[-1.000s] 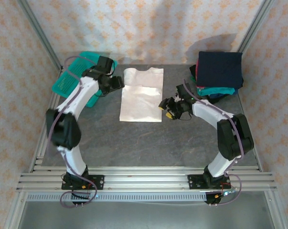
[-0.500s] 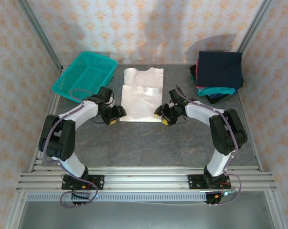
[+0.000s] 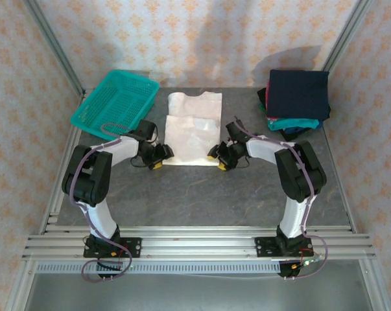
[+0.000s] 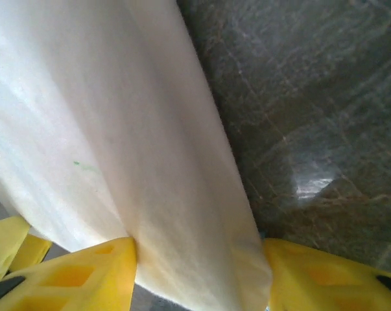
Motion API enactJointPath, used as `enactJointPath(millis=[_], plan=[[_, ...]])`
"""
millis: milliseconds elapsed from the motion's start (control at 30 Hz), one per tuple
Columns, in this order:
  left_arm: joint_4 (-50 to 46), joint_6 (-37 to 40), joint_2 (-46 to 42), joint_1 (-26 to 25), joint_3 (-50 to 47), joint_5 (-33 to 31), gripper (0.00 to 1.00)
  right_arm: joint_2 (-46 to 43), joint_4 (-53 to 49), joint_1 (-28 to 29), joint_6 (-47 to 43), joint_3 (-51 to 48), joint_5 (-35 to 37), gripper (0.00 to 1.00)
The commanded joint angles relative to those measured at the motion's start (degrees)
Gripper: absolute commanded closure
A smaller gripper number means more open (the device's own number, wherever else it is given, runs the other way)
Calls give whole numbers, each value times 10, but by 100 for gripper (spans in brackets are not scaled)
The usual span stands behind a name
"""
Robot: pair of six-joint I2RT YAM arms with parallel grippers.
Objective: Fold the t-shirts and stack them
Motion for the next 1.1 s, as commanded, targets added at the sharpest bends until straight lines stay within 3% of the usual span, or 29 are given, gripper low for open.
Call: enactJointPath(millis=[0, 200, 300, 533, 667, 867, 1067], plan=[[41, -14, 33, -4, 10, -1, 49, 23, 18, 4, 9, 23, 6, 63], [31, -16, 48, -27, 41, 6, 85, 16, 15, 4, 21, 19, 23, 95], [-13, -3, 16, -27, 38, -16, 98, -9, 1, 4, 20, 8, 27, 100], [-70, -7, -89, -51, -21, -36, 100, -129, -26, 14, 38, -77, 17, 100], [-89, -22, -158, -69, -84, -40, 100, -201, -65, 57, 61, -130, 35, 100], [-149, -78, -317, -123, -161, -48, 100, -323, -76, 137, 162, -216, 63, 100], [-209, -112, -408, -143, -139, -55, 100, -402, -137, 173, 201, -202, 82, 100]])
